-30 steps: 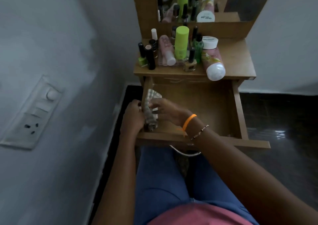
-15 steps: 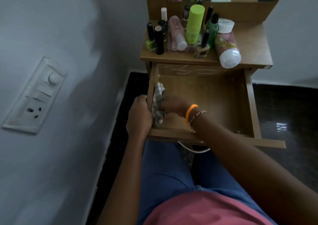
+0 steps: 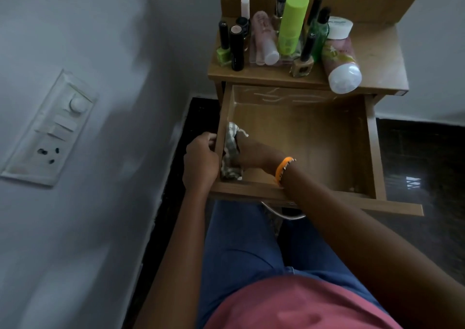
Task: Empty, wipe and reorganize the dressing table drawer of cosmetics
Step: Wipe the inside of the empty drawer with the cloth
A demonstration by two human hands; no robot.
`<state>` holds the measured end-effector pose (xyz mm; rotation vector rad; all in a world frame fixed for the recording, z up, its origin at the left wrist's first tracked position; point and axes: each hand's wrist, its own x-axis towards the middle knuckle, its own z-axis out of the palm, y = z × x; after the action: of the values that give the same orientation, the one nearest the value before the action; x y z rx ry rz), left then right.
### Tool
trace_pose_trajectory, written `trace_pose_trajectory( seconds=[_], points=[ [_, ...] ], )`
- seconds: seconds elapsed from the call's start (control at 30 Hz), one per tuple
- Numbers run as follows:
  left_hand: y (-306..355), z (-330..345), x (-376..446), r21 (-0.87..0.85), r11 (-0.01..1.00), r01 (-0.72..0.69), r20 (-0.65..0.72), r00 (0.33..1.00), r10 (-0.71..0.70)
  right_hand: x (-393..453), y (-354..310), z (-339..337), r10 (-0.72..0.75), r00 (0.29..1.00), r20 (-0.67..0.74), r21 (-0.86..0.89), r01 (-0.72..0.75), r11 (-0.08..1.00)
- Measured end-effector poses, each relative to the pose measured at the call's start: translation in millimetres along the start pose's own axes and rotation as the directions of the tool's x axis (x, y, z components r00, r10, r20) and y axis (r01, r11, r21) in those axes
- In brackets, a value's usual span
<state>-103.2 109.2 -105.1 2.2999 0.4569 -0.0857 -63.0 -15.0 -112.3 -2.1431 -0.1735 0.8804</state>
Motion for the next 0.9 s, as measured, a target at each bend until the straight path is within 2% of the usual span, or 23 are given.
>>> trace_pose_trajectory(
  seconds=[0.07, 0.13, 0.2, 0.27, 0.33, 0.43, 0.47, 0.57, 0.63, 0.7, 0.77, 0.83, 0.9],
  points=[
    [0, 0, 0, 0.024, 1.000, -0.012, -0.003, 1.000, 0.012, 10, -6, -11, 0.018, 0.997, -0.071, 0.177, -0.005, 0.984],
    [0, 0, -1, 0.041, 0.999, -0.018, -0.006, 1.000, 0.018, 18, -11, -26, 0.044, 0.978, -0.203, 0.379, 0.037, 0.925],
    [-1, 0, -1, 0.047, 0.999, -0.022, -0.008, 1.000, 0.022, 26, -14, -36, 0.074, 0.949, -0.307, 0.498, 0.094, 0.862],
    [0, 0, -1, 0.048, 0.998, -0.028, -0.006, 1.000, 0.029, 23, -19, -36, 0.039, 0.948, -0.315, 0.450, 0.113, 0.886],
    [0, 1, 0, 0.048, 0.997, -0.053, -0.007, 0.999, 0.053, 11, -20, -25, -0.011, 0.963, -0.269, 0.276, 0.088, 0.957],
    [3, 2, 3, 0.080, 0.995, -0.061, 0.006, 0.998, 0.060, -6, -7, -4, -0.035, 0.995, -0.096, -0.065, 0.029, 0.997],
    [4, 2, 5, 0.089, 0.994, -0.059, 0.013, 0.998, 0.058, -9, -3, 2, -0.056, 0.997, -0.057, -0.116, 0.049, 0.992],
    [18, 5, 11, 0.112, 0.992, -0.064, 0.019, 0.998, 0.062, -9, 2, 3, -0.096, 0.994, -0.054, -0.076, 0.092, 0.993],
    [32, 10, 12, 0.097, 0.992, -0.079, 0.026, 0.997, 0.077, -7, 4, -1, -0.044, 0.996, -0.079, 0.097, 0.052, 0.994],
    [43, 16, 9, 0.098, 0.989, -0.112, 0.035, 0.993, 0.109, -11, 7, -8, 0.041, 0.994, -0.099, 0.414, 0.004, 0.910],
    [45, 23, 6, 0.134, 0.980, -0.144, 0.036, 0.989, 0.141, -18, 11, -21, 0.155, 0.980, -0.123, 0.704, -0.024, 0.710],
    [42, 27, 6, 0.158, 0.977, -0.145, 0.038, 0.989, 0.141, -21, 22, -41, 0.278, 0.935, -0.221, 0.856, 0.049, 0.515],
    [39, 29, 7, 0.157, 0.977, -0.143, 0.034, 0.990, 0.139, -24, 38, -62, 0.416, 0.842, -0.344, 0.913, 0.197, 0.358]
  ],
)
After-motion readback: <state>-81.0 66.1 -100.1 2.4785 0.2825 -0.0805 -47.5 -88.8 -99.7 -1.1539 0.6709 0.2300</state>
